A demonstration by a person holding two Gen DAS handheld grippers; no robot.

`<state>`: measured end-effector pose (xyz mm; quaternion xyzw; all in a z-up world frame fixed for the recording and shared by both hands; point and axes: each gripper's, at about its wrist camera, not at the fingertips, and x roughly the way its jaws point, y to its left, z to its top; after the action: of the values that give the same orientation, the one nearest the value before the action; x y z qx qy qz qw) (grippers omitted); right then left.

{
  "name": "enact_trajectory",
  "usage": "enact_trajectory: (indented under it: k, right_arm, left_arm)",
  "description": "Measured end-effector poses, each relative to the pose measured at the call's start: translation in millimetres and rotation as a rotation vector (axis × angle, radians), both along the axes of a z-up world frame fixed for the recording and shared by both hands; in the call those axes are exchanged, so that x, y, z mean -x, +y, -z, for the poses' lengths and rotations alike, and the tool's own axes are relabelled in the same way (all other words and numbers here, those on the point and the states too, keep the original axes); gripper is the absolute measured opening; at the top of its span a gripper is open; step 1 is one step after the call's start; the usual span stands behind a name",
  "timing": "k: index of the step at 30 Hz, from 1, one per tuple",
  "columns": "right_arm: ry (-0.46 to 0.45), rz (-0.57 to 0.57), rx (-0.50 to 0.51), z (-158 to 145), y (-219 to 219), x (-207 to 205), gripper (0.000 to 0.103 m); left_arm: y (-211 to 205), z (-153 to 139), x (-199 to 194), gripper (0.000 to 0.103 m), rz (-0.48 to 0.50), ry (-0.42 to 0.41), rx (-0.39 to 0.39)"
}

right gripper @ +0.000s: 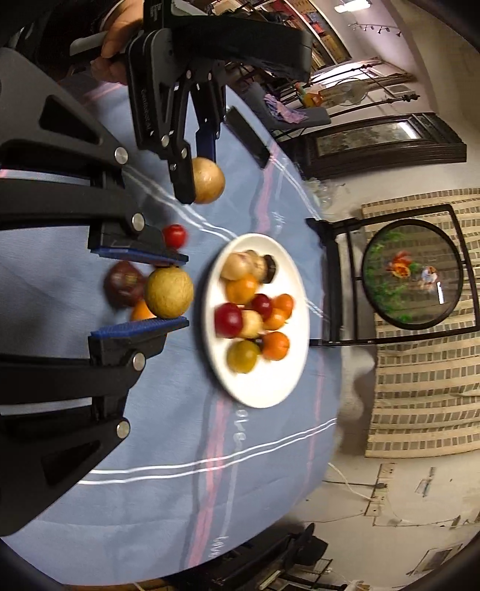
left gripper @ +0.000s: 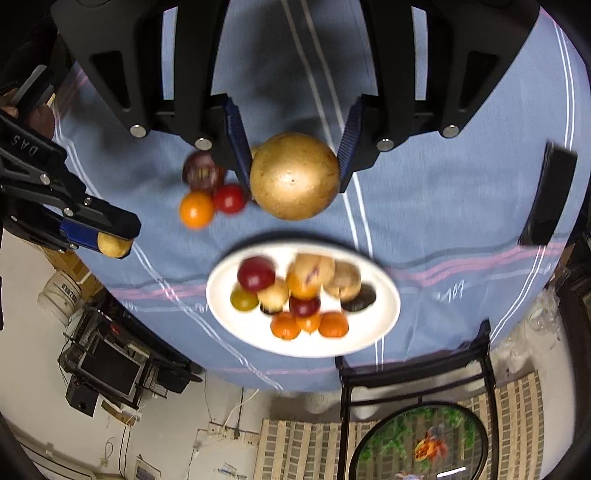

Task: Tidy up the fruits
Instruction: 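Carry the golden potato and small yellow potato to the plate and release both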

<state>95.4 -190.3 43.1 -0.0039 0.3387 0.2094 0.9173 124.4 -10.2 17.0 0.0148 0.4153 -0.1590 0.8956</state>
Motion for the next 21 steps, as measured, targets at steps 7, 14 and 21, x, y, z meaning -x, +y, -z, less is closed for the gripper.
enact_trajectory:
  k: [7,14,21]
  right_arm:
    - [-0.007,0.006,-0.016,-16.7,11.4,-57.4,0.028]
    - [0.043,0.035,0.000,-0.5,22.8,-114.7,0.028]
    - [0.111,0.061,0.034,30.9,31.8,-146.7,0.029]
  left_arm:
    - [-8.2,-16.0,-58.5,0.046,-0.019,-0.028,-0.011]
    - [-8.0,-3.4,-117.1,0.046,-0.065,0.008,-0.008]
    - [-7.6,19.1,-147.5,0.046,-0.086,0.046,-0.014]
